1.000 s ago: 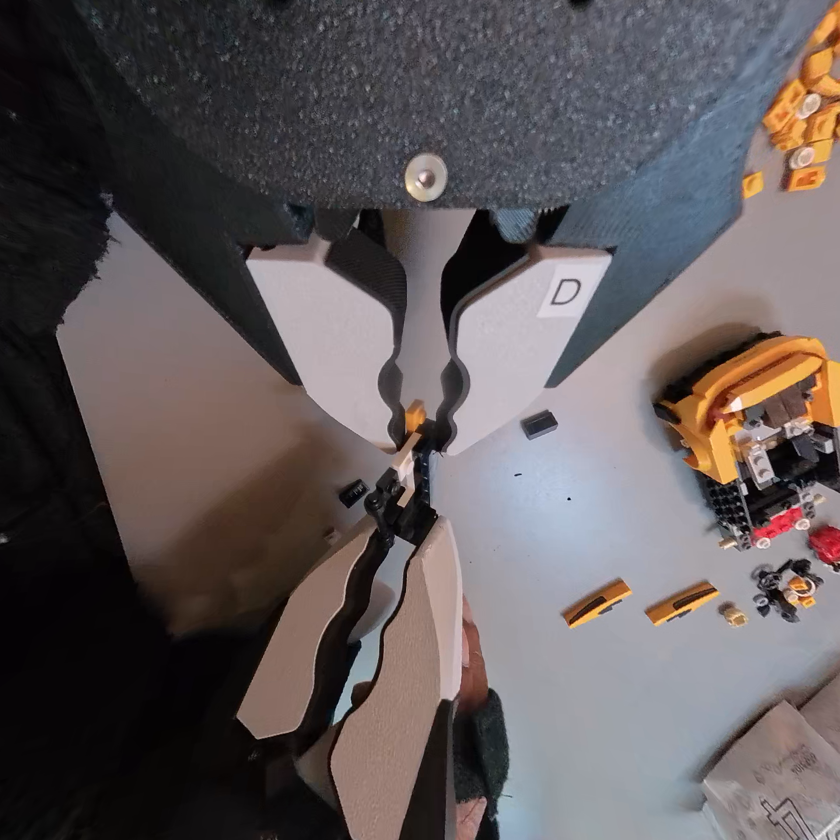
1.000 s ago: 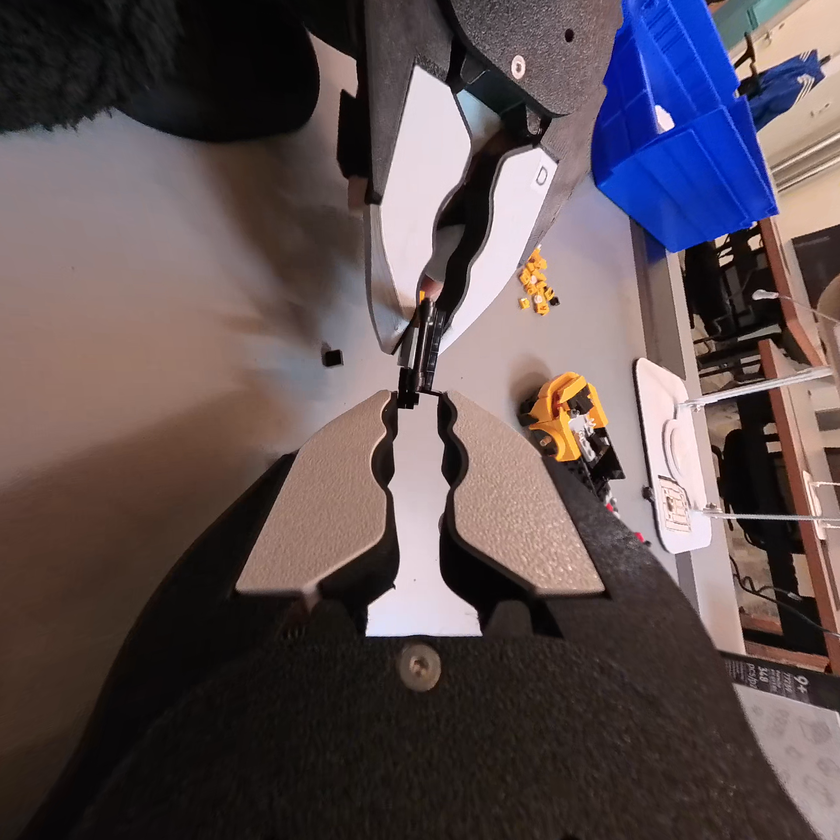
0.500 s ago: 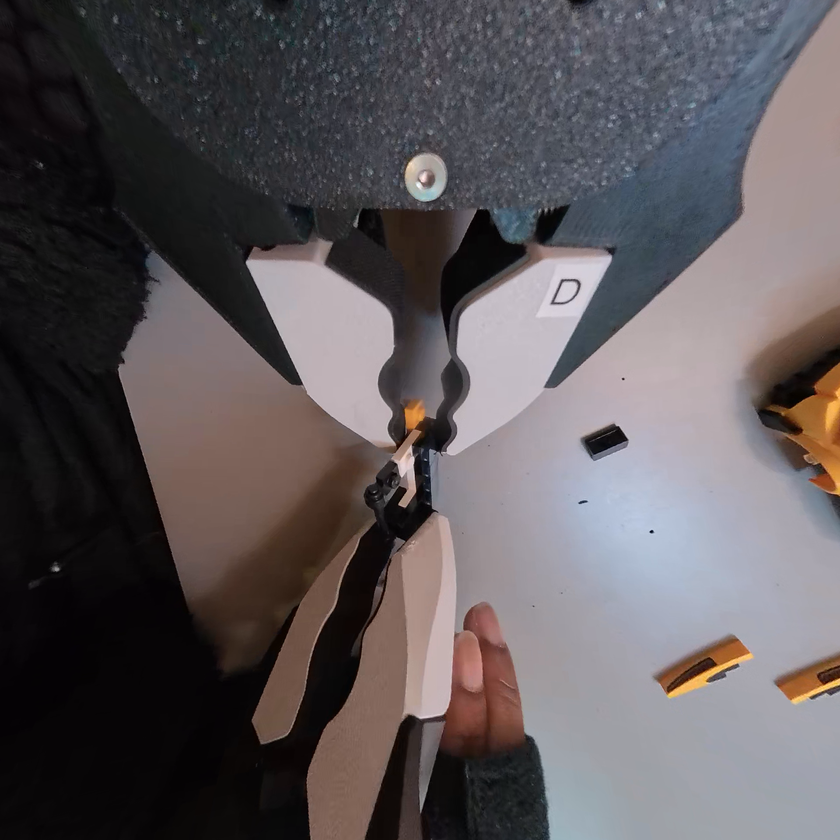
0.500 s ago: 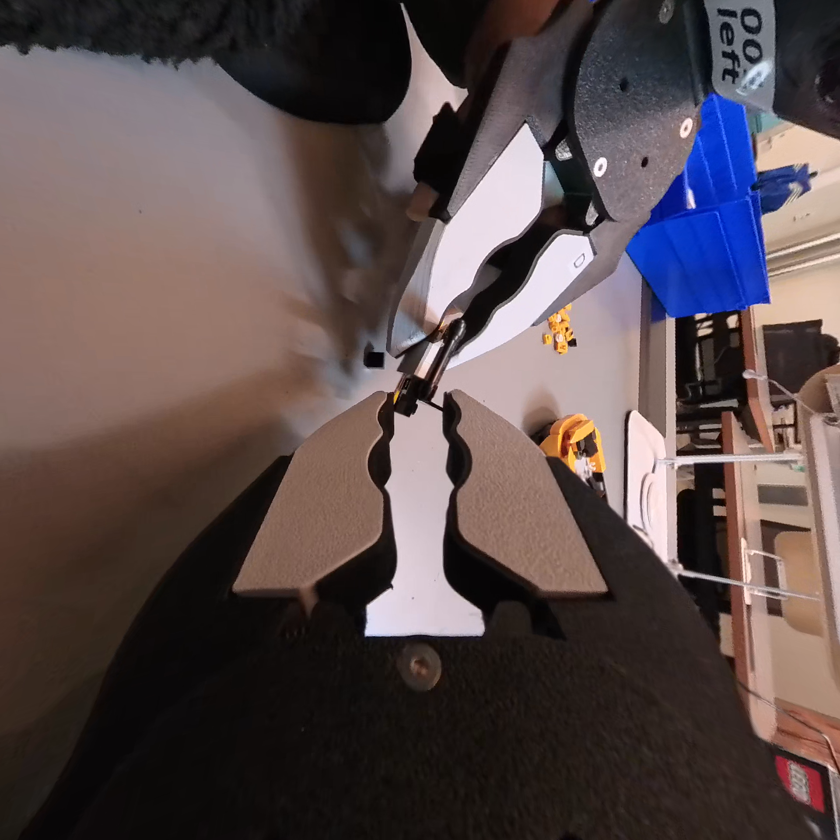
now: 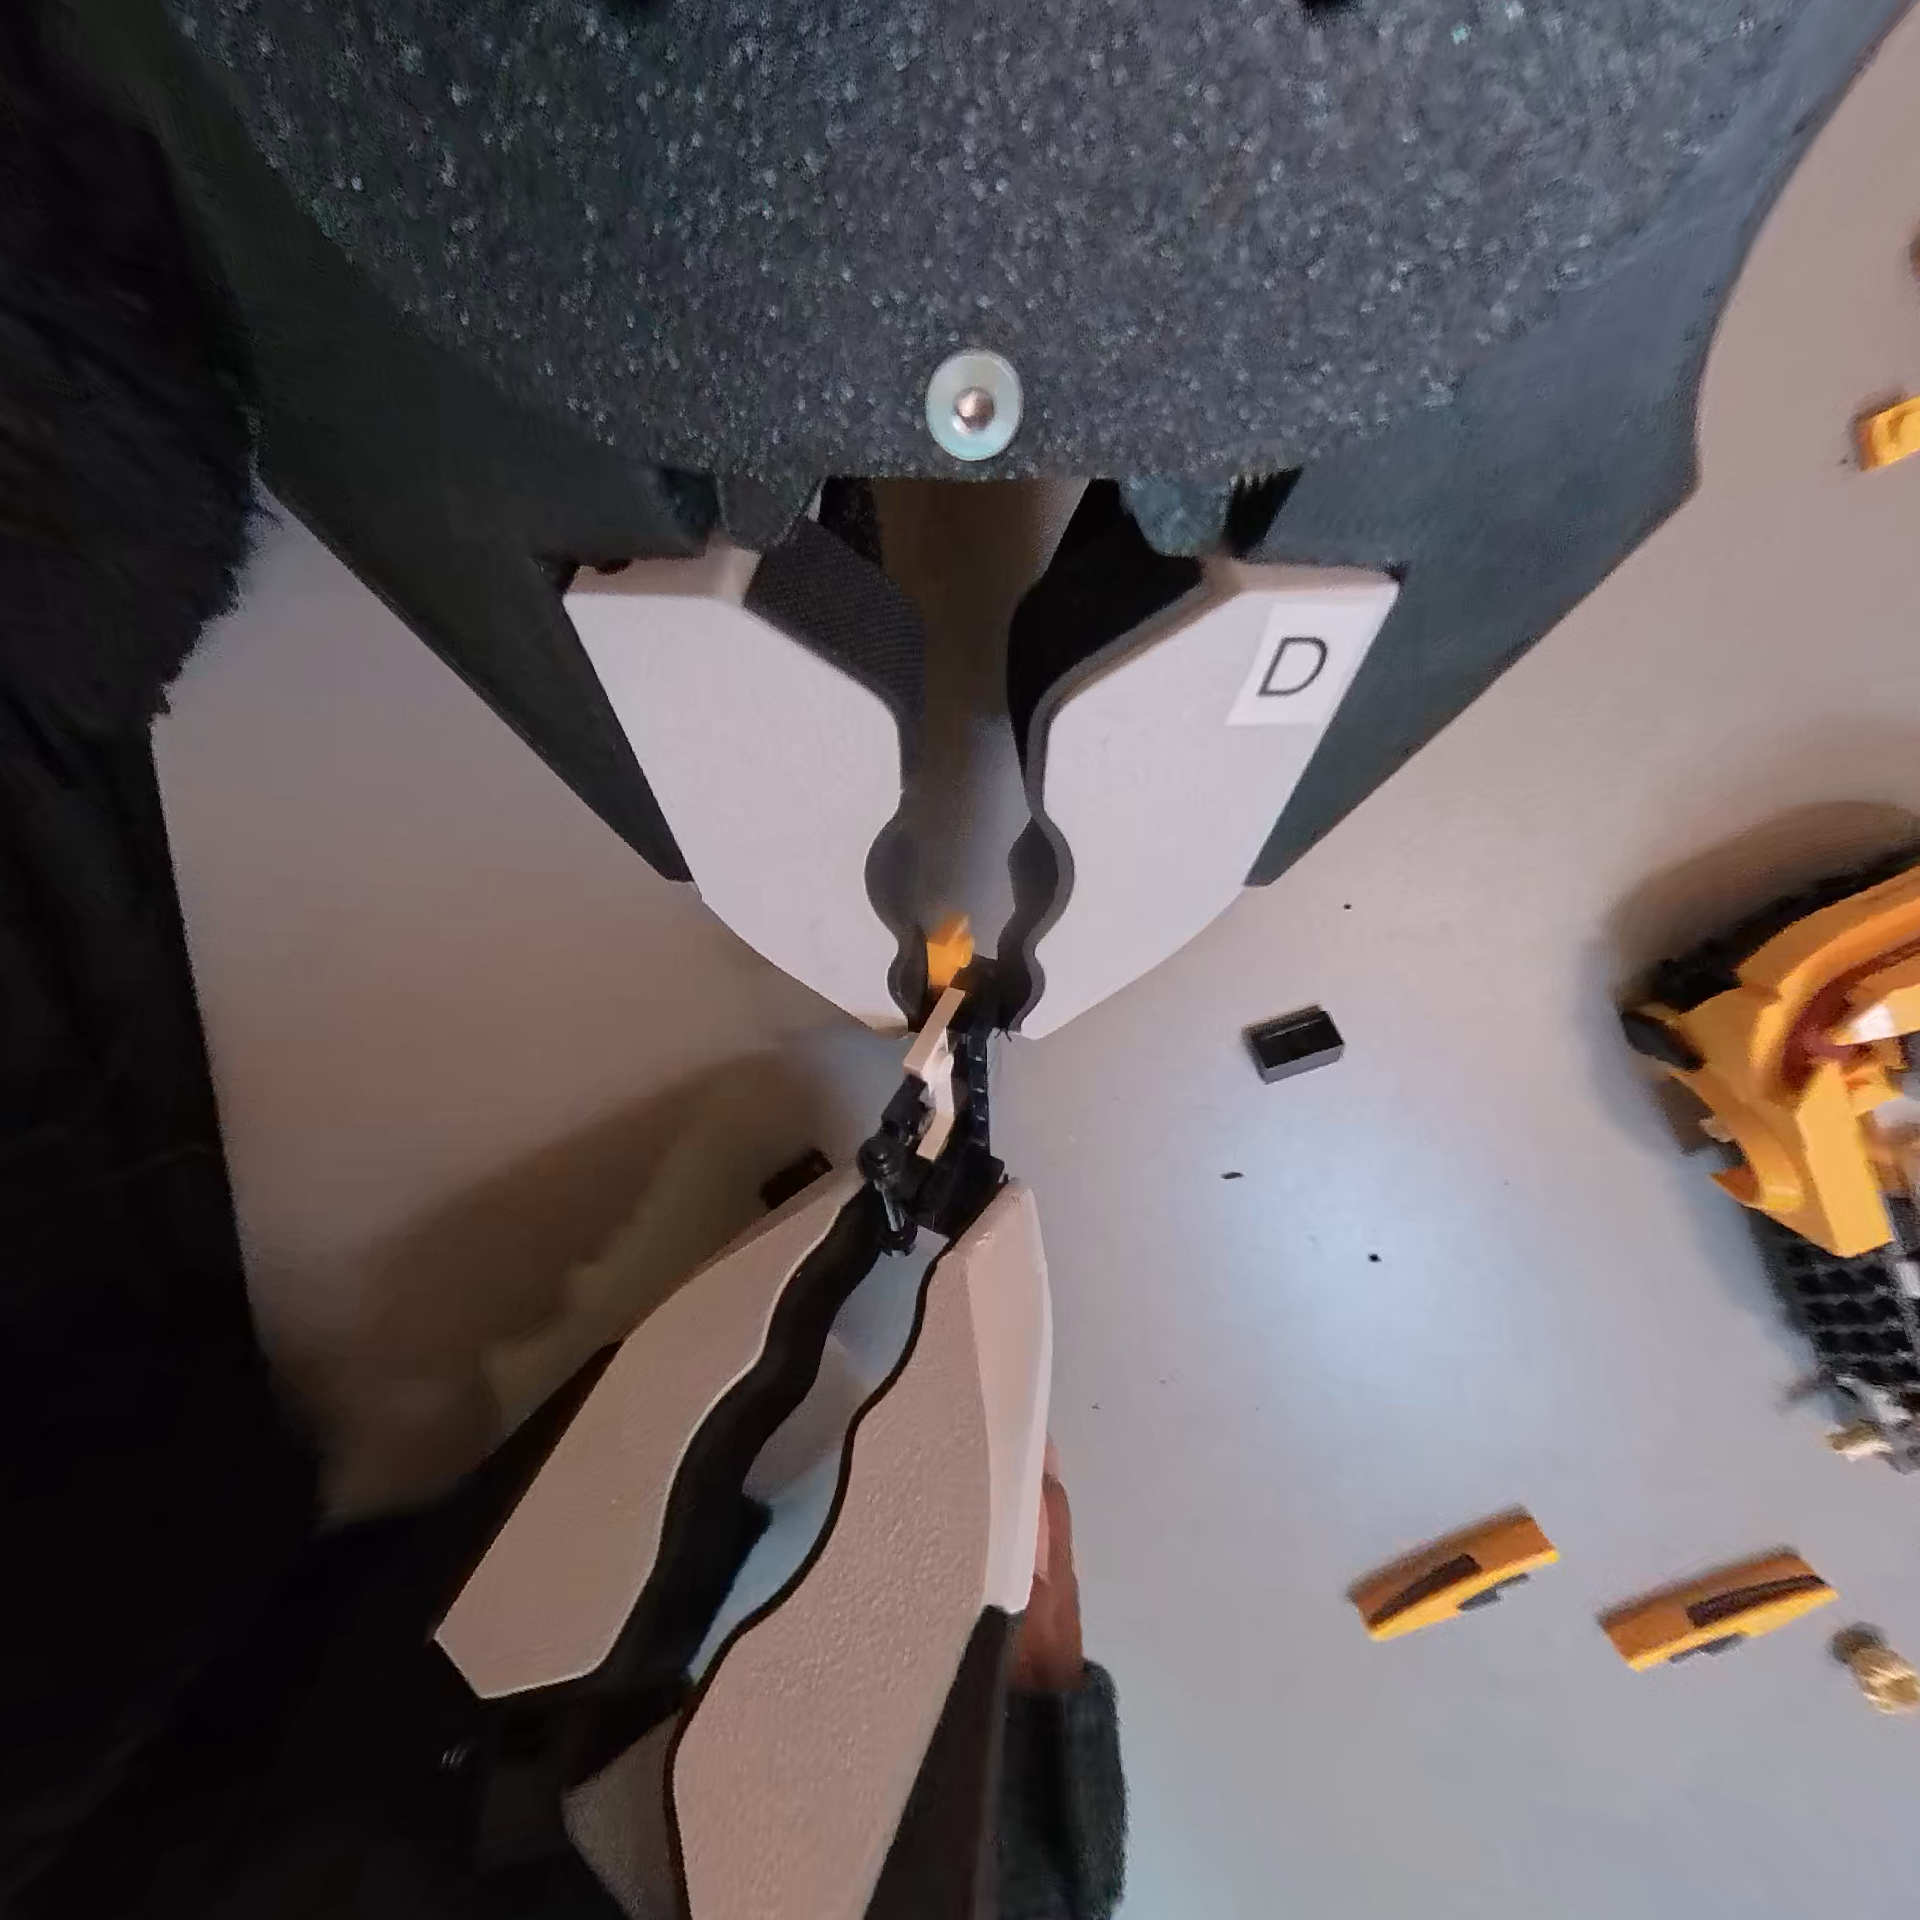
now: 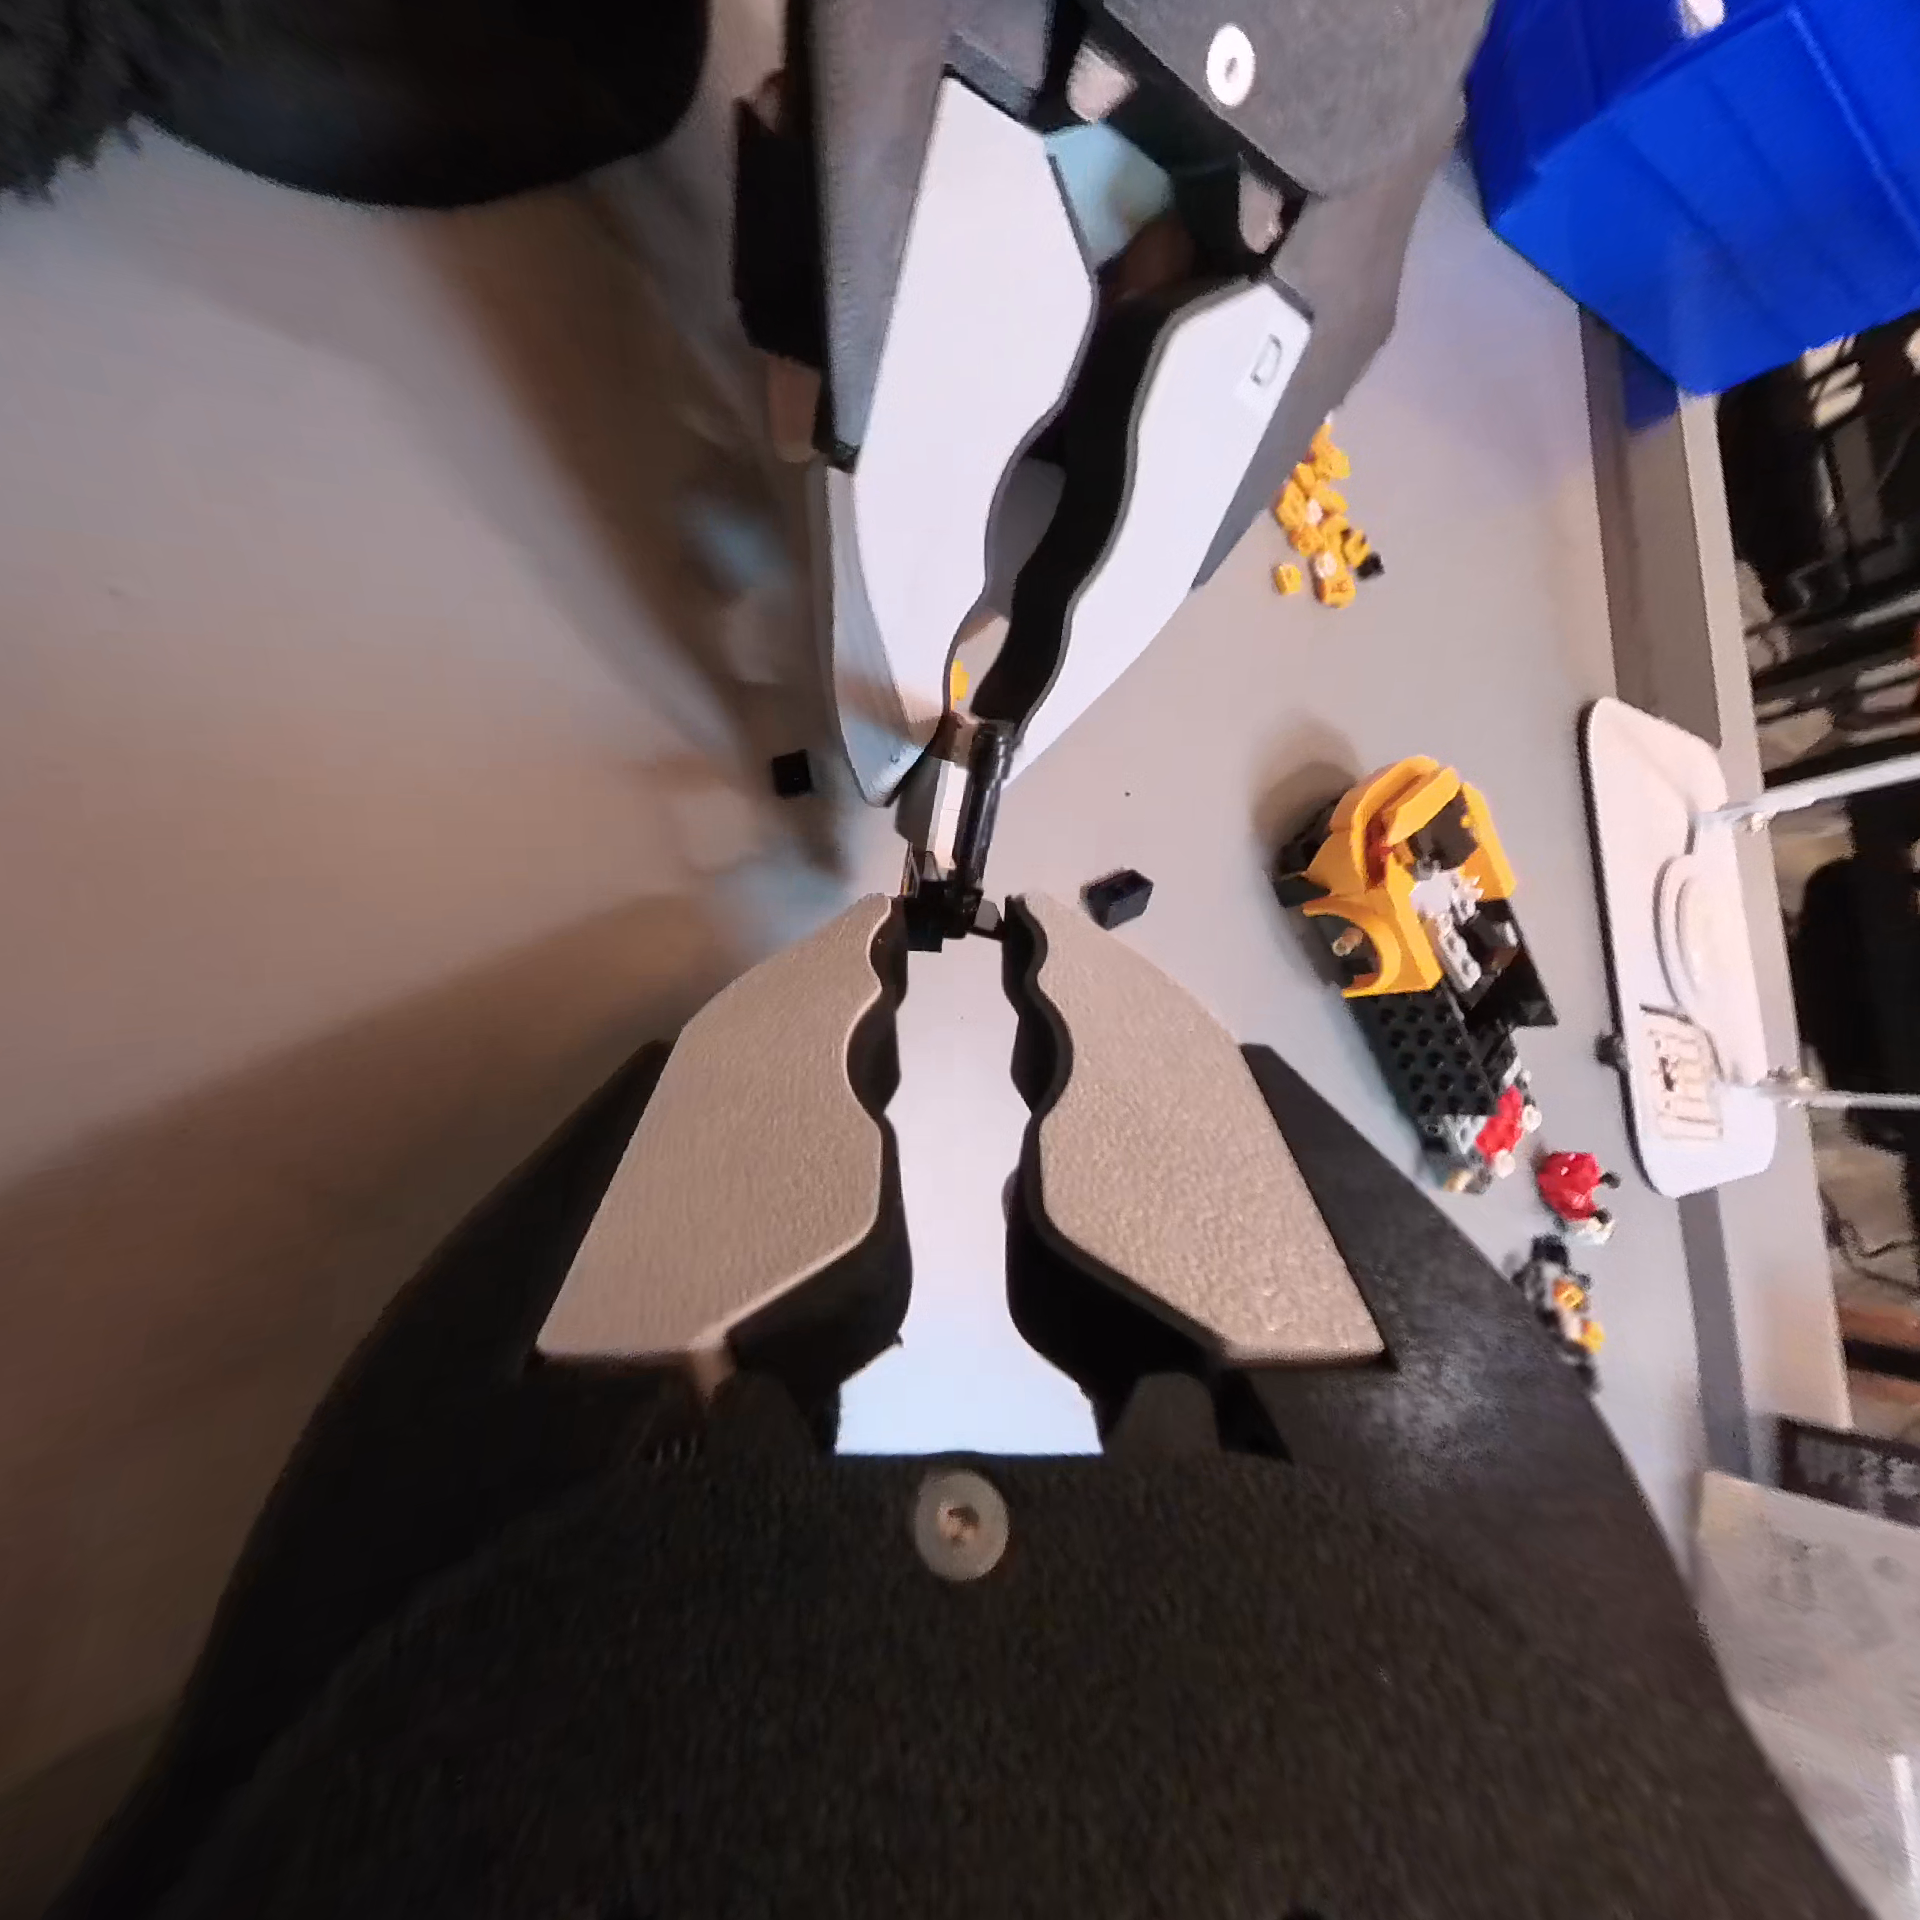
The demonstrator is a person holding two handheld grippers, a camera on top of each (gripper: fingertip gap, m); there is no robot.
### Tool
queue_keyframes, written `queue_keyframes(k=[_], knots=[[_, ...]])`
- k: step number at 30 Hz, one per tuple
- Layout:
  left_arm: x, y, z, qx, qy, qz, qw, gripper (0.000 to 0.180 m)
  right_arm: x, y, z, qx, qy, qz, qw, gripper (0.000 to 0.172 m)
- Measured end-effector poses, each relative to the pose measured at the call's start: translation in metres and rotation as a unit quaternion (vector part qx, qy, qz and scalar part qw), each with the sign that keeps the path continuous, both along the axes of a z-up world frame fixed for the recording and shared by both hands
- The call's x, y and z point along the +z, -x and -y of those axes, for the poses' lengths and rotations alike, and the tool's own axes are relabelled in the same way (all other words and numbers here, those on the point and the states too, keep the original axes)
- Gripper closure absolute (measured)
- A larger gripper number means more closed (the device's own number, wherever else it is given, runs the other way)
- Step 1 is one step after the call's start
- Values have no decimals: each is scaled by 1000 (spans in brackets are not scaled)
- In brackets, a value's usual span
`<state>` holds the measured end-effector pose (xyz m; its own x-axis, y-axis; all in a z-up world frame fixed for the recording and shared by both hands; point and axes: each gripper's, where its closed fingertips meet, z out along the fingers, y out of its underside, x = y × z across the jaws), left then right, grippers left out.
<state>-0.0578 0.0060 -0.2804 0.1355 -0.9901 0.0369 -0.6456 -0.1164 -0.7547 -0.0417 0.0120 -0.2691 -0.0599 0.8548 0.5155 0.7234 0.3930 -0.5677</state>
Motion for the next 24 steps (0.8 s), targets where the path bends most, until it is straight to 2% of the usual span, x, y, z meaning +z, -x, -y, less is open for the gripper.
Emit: queue_keyframes(k=[2,3,6,12,18,20,24], knots=[[3,0,-4,13,-19,2,1000,167,0,-1,-5,-25,24,-8,999,155],[4,1,-9,25,-36,-1,999,167,1,-3,-8,-39,35,-11,999,160],[15,1,-14,34,-85,12,996,167,11,-2,-12,-66,91,-61,992,161],[16,6,-23,42,-156,-9,987,167,17,-4,-14,-55,122,-93,987,160],[15,8,-28,27,-242,-41,969,167,16,-15,-12,-31,169,-86,981,154],[17,8,-30,24,-276,-50,960,167,26,-13,-13,-34,195,-124,972,153],[24,4,-30,-2,-384,-70,920,167,43,-7,-14,-48,308,-201,929,146]])
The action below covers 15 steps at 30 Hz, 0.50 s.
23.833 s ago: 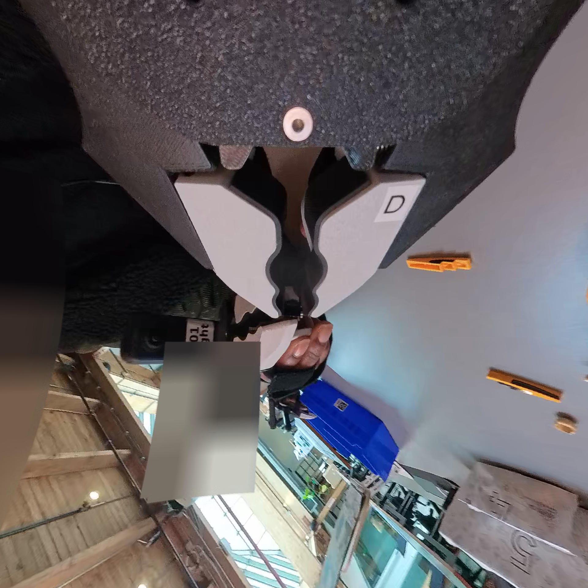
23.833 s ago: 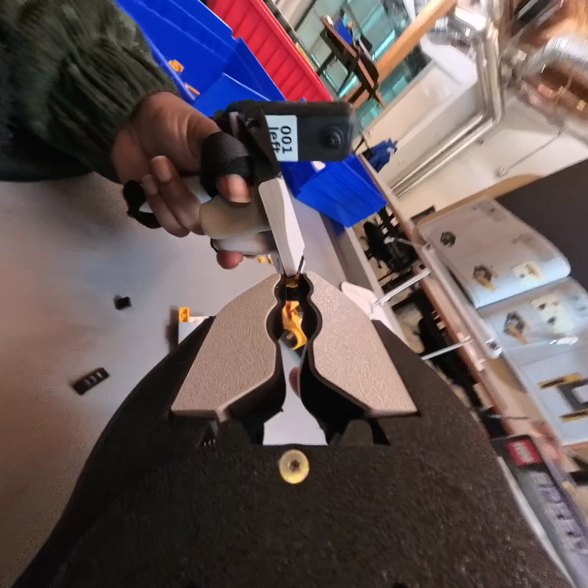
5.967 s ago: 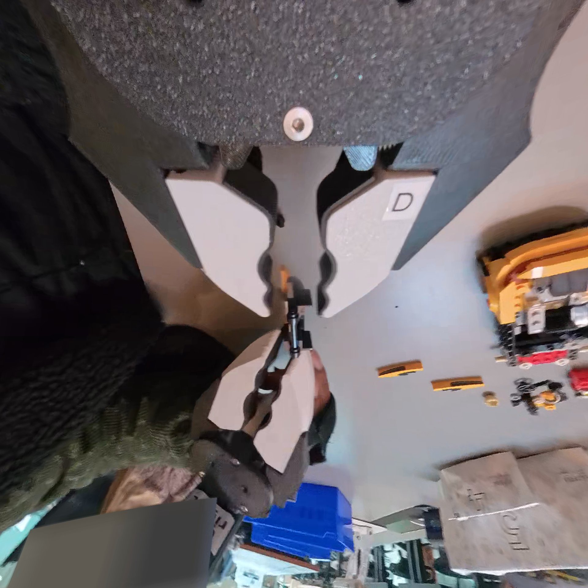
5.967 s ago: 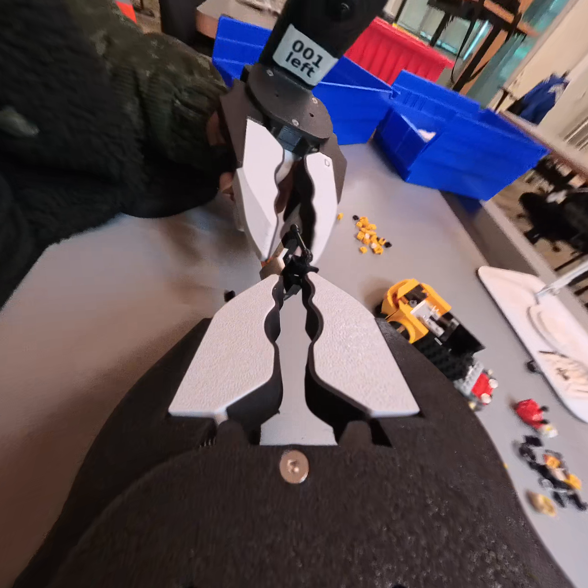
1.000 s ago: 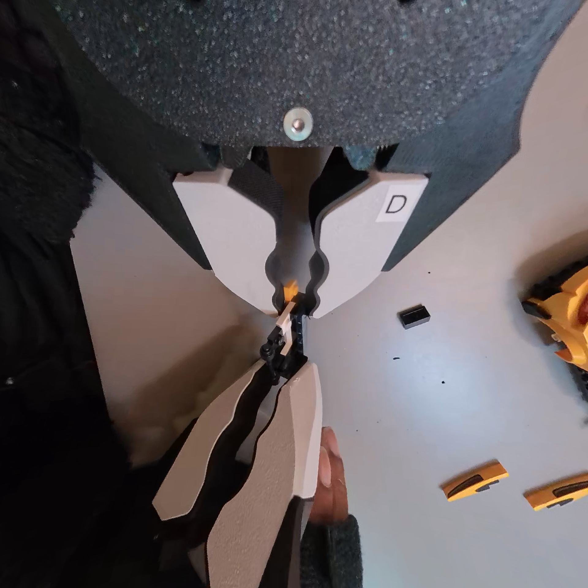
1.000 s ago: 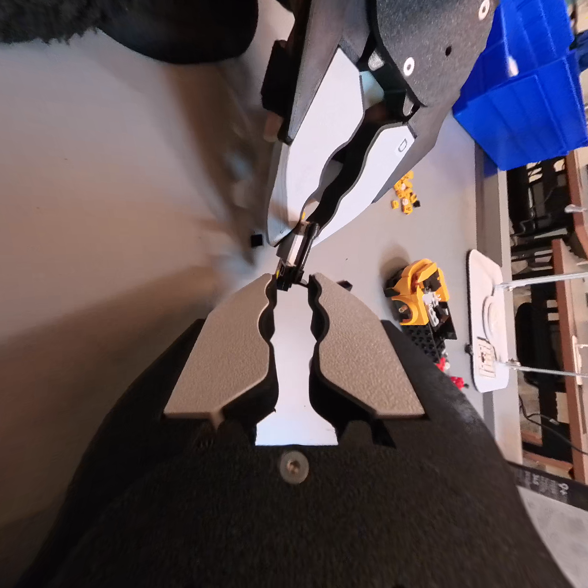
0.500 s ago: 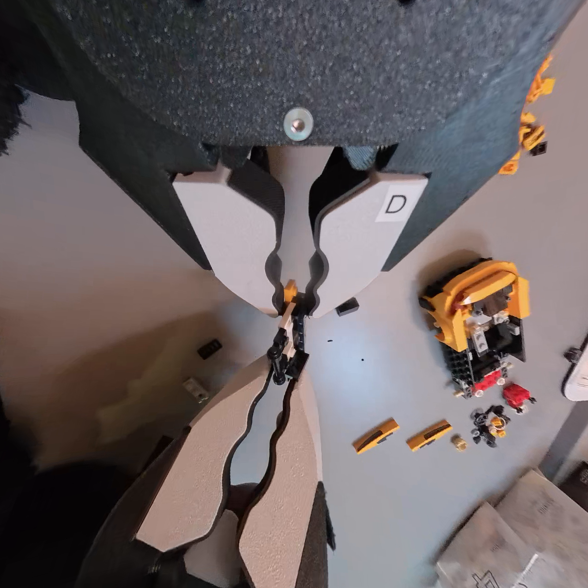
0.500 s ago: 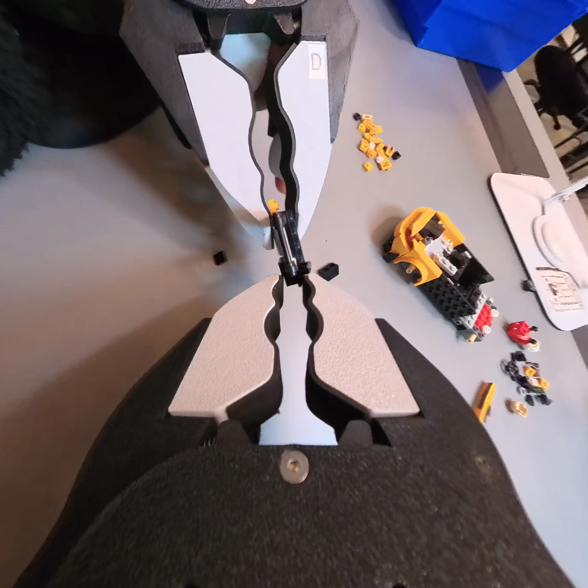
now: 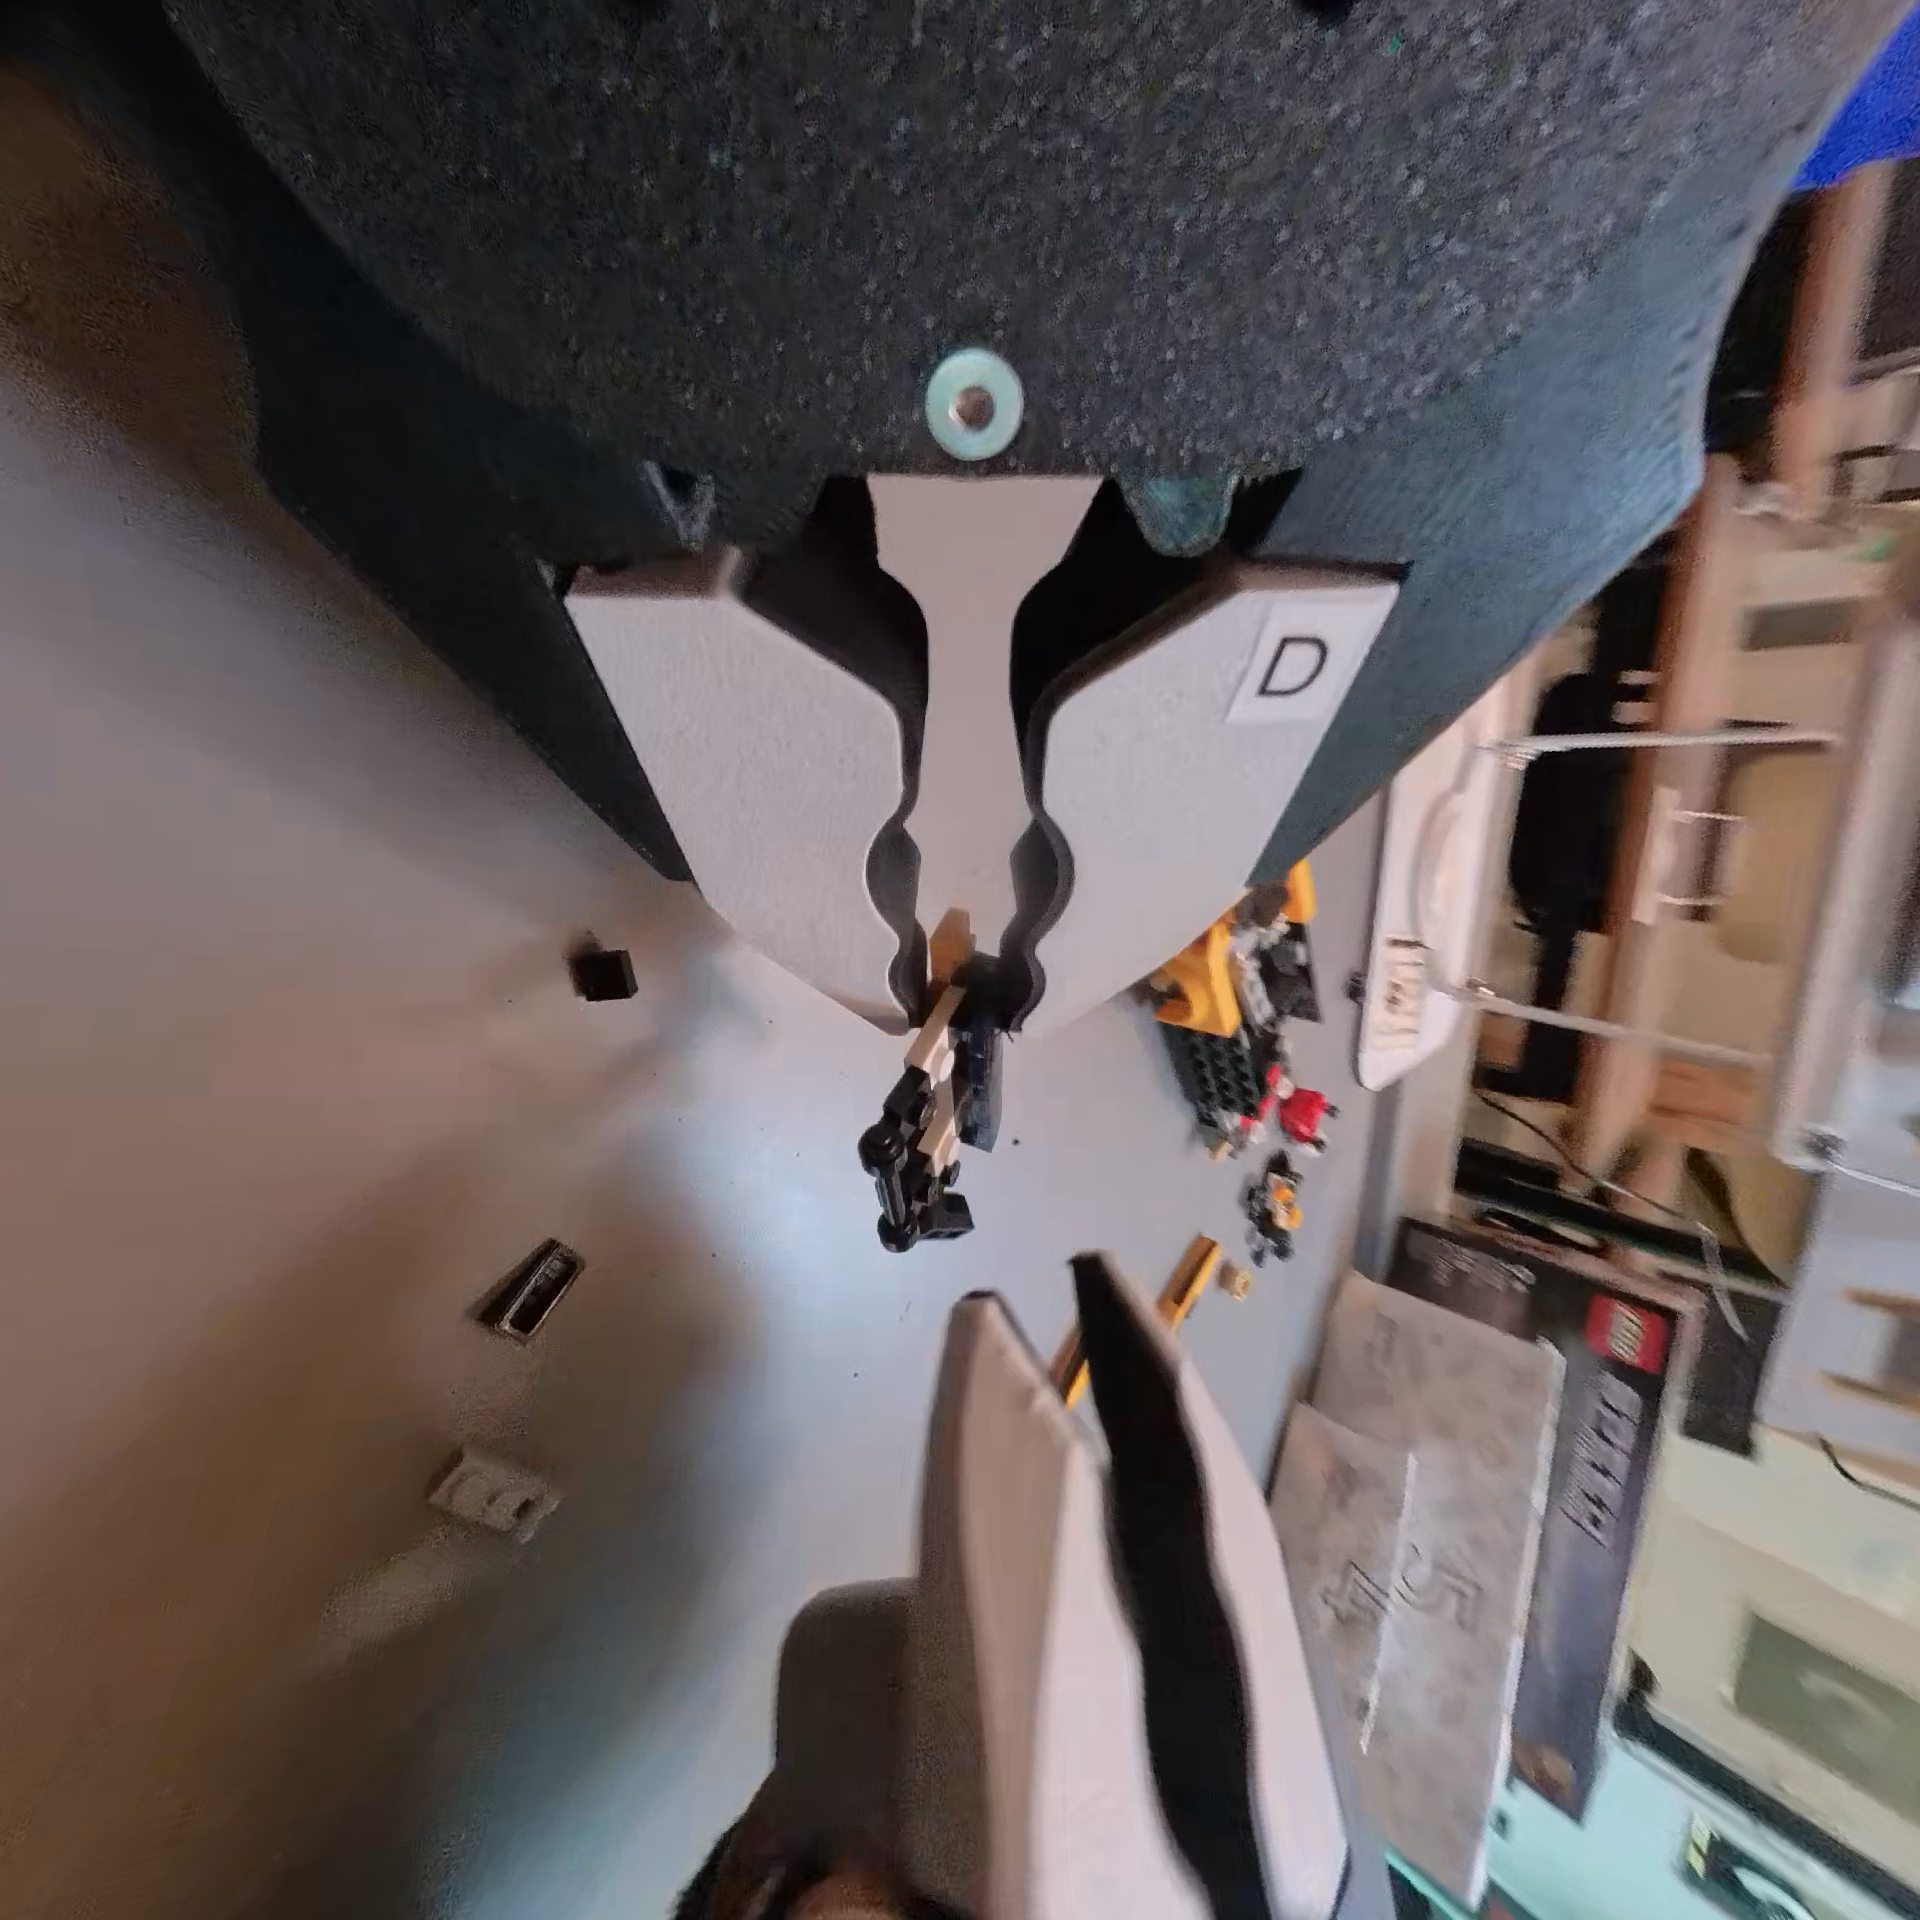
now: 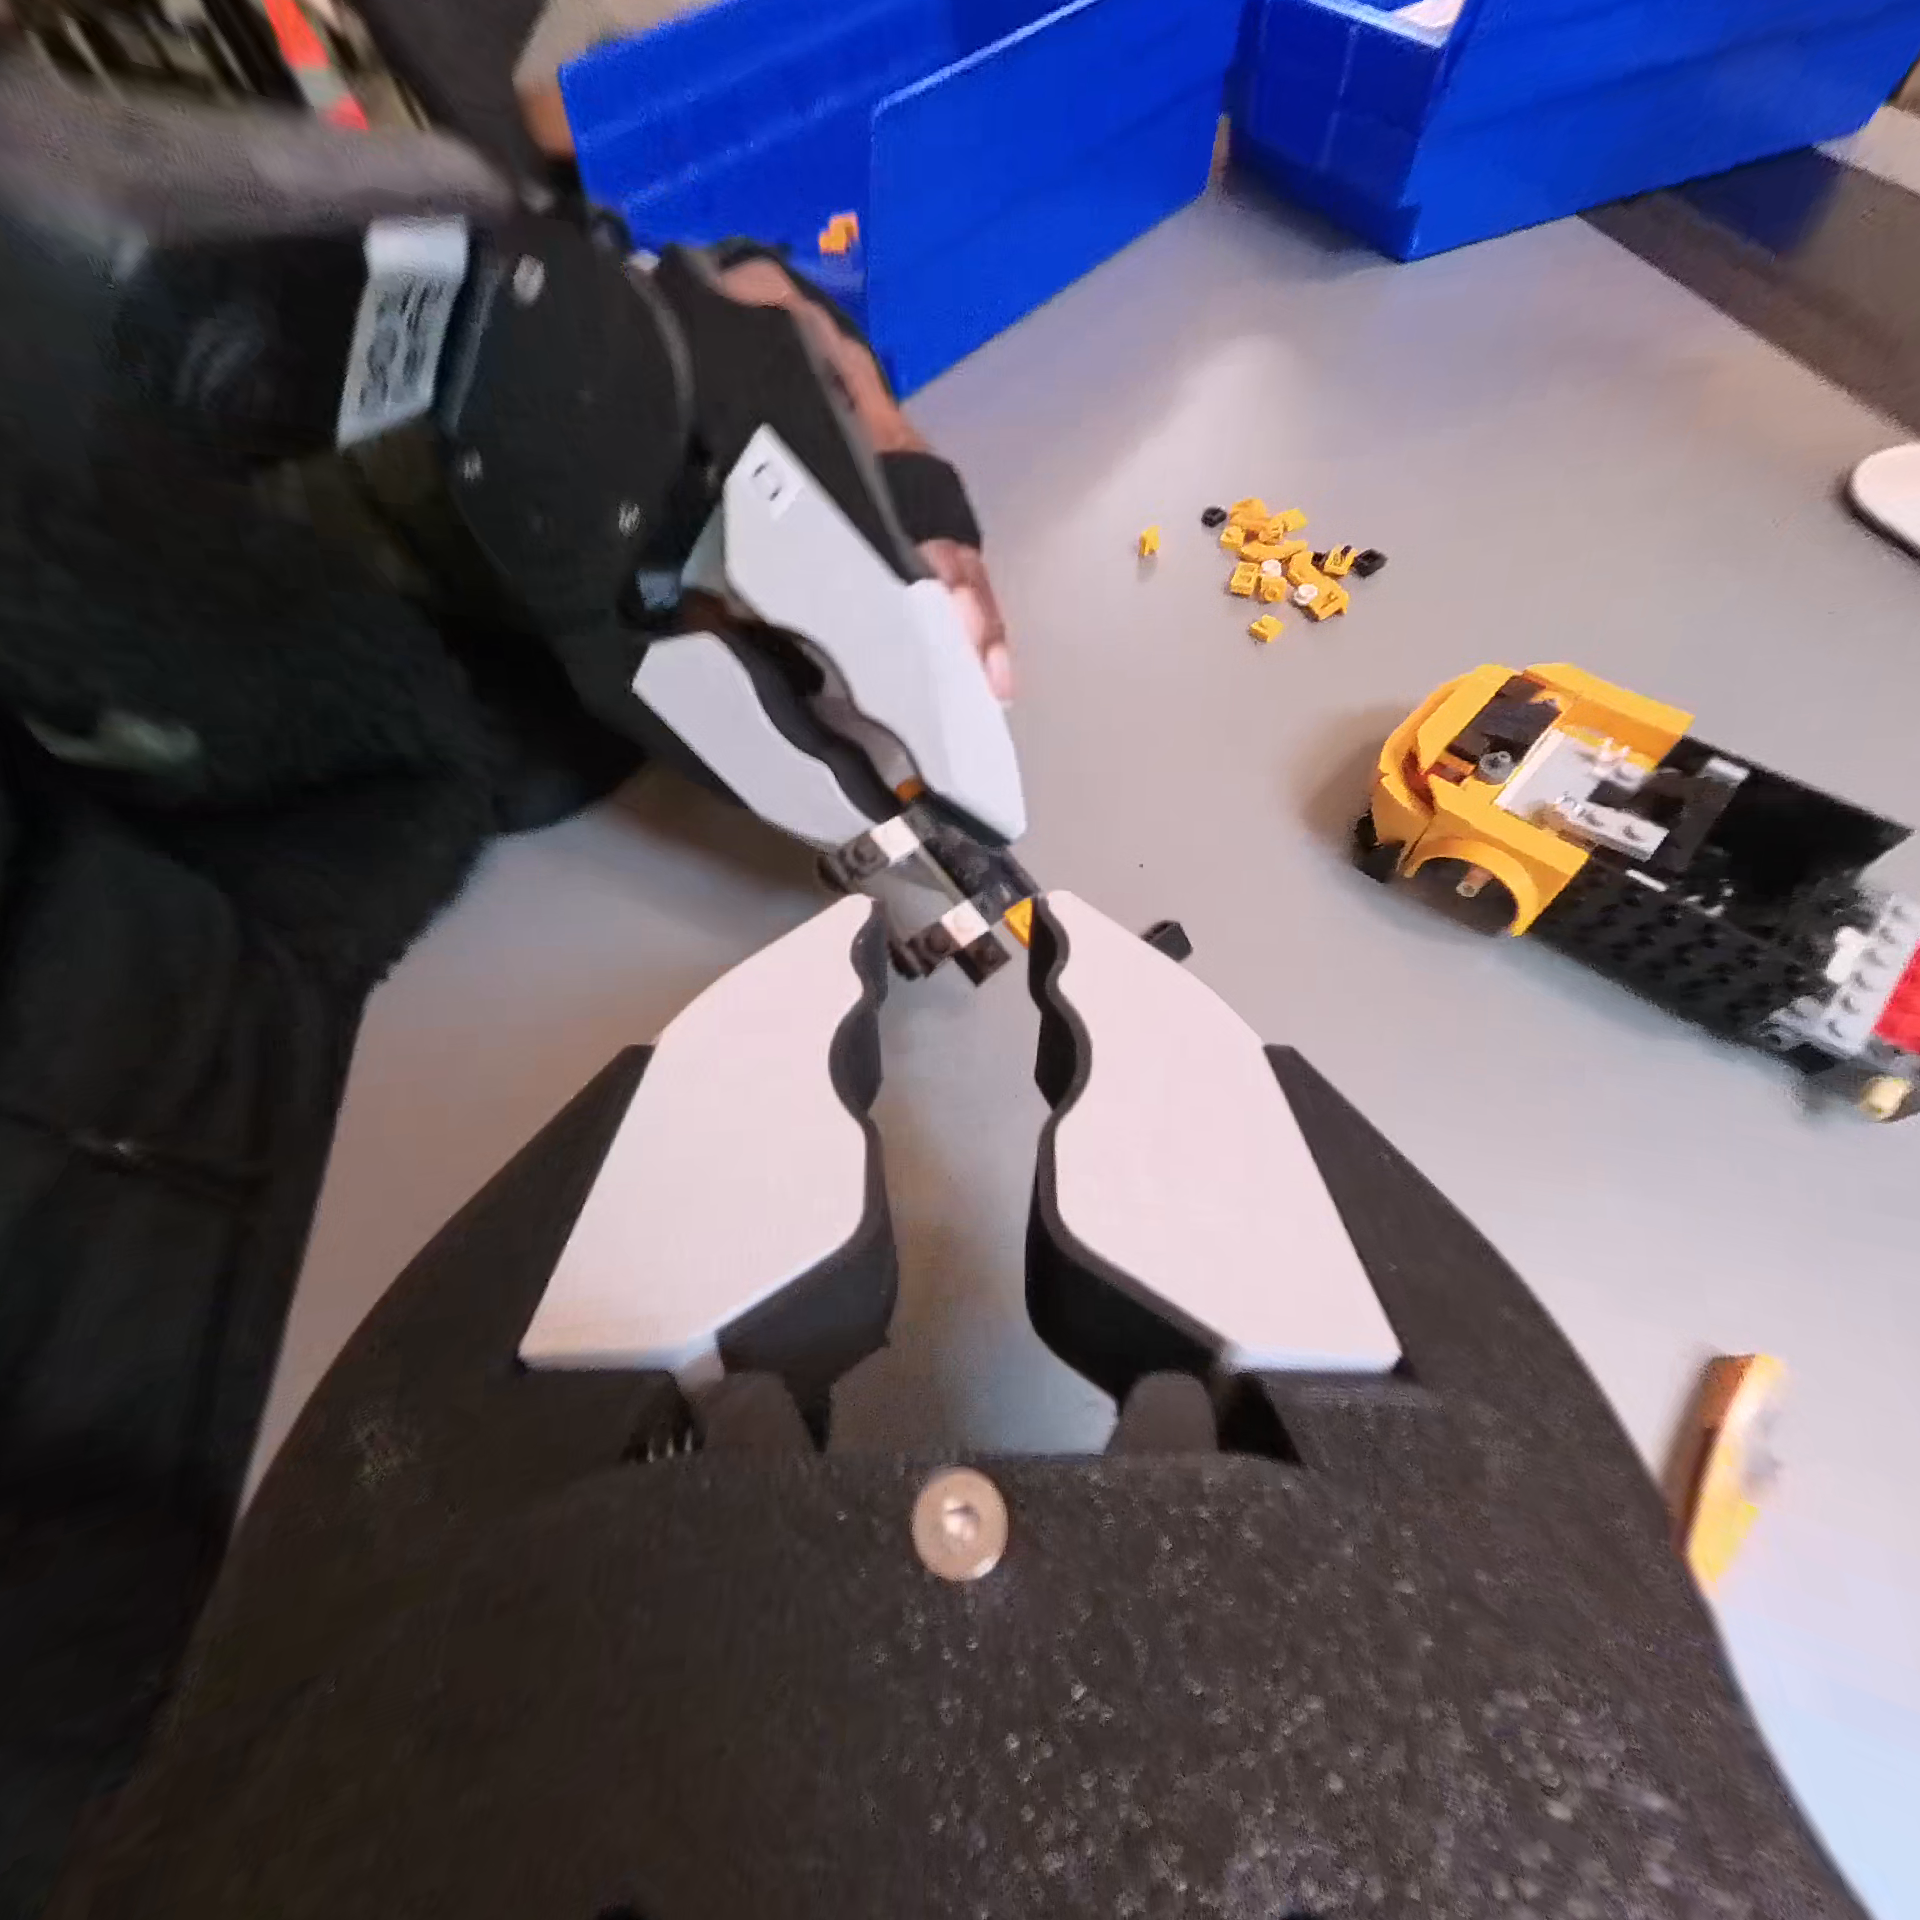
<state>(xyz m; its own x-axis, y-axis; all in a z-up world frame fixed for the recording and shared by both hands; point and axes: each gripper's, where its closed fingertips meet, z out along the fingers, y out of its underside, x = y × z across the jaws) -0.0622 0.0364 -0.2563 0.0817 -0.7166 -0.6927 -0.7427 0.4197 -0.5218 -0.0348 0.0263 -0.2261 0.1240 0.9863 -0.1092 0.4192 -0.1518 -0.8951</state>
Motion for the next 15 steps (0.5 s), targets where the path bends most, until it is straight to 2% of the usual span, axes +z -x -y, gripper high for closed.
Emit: queue_keyframes(k=[3,6,9,11,13,15], knots=[[6,-7,7,-33,-65,-12,997,167,-1,4,0,2,34,-17,999,140],[14,-15,15,-64,-108,-10,992,168,-13,8,10,42,25,7,999,137],[15,-21,25,-93,-117,-7,989,167,-16,13,24,87,23,7,996,148],[17,-20,23,-88,-121,2,989,167,-16,14,23,86,-2,8,996,149],[22,-16,17,-67,-74,51,994,164,-10,13,18,72,-34,0,997,150],[21,-10,12,-41,62,111,991,146,-2,11,9,45,-78,-15,996,150]])
